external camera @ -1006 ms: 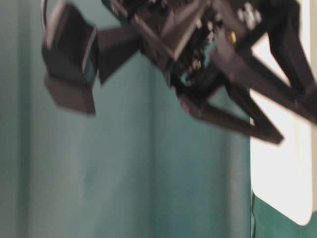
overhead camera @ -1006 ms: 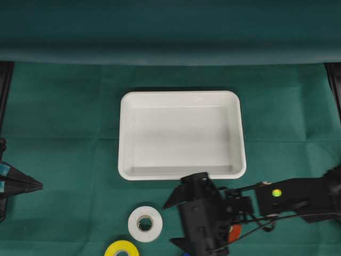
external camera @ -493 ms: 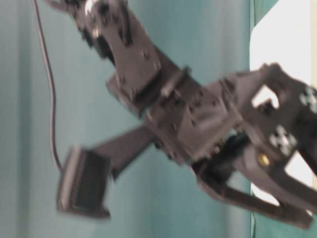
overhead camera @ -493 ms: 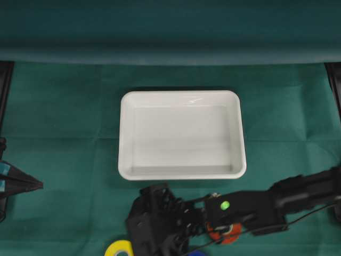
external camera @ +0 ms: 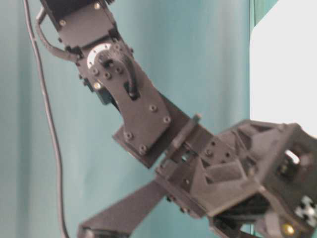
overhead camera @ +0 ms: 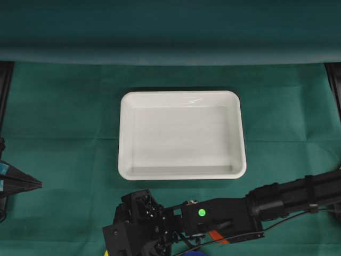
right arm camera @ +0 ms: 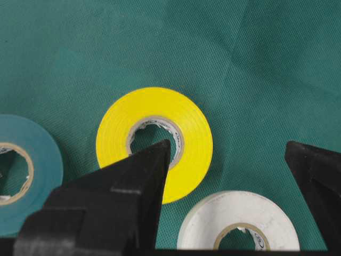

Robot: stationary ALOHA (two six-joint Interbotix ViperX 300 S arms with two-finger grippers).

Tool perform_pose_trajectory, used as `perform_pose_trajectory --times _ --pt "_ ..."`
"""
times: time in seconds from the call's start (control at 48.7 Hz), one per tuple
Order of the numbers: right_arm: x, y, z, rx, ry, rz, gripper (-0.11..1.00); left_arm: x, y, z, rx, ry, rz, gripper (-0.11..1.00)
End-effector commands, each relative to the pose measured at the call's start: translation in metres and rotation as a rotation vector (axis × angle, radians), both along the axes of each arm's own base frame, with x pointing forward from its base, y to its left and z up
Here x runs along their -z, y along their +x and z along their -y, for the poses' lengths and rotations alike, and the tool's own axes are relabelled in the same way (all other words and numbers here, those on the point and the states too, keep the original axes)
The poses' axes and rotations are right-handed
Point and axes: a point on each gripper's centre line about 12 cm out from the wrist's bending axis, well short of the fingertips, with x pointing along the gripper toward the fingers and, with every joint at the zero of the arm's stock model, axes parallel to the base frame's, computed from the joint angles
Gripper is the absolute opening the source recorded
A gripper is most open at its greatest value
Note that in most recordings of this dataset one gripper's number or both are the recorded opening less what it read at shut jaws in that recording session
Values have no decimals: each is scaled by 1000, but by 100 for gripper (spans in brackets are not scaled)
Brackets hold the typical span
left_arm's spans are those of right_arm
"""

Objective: Put the tape into the white case with the right arm.
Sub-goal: 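Move the right gripper down over the yellow tape roll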

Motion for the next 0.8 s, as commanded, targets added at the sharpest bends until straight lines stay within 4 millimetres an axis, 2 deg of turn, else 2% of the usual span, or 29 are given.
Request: perform_pose_trajectory --times 0.0,0.246,0.595,0.78 --pt "-19 6 -3 -3 7 47 64 -5 1 0 -3 -3 17 0" --pt "-9 12 -4 -2 7 39 64 -4 1 0 -3 -3 17 0" --pt "20 23 -6 -1 3 0 64 -4 1 0 -3 -3 17 0" --pt "26 27 -7 6 9 -9 64 -4 1 0 -4 -5 15 0"
